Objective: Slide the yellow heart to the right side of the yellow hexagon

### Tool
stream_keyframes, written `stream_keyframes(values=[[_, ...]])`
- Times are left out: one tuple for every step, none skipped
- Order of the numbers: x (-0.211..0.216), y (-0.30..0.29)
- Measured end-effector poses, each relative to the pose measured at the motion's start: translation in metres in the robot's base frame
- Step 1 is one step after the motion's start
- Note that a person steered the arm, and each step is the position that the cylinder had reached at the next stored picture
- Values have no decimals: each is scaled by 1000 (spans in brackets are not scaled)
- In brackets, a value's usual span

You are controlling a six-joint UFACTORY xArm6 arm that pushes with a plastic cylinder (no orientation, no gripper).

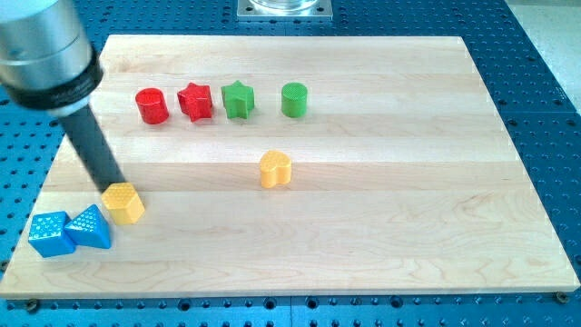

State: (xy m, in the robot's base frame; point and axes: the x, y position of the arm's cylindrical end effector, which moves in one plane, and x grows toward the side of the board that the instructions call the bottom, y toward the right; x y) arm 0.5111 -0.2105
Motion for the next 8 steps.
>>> stream_keyframes(values=[[16, 49], [6, 67], [41, 171], [24, 247], [-43, 285], [-60, 210], [16, 200], [1, 228]])
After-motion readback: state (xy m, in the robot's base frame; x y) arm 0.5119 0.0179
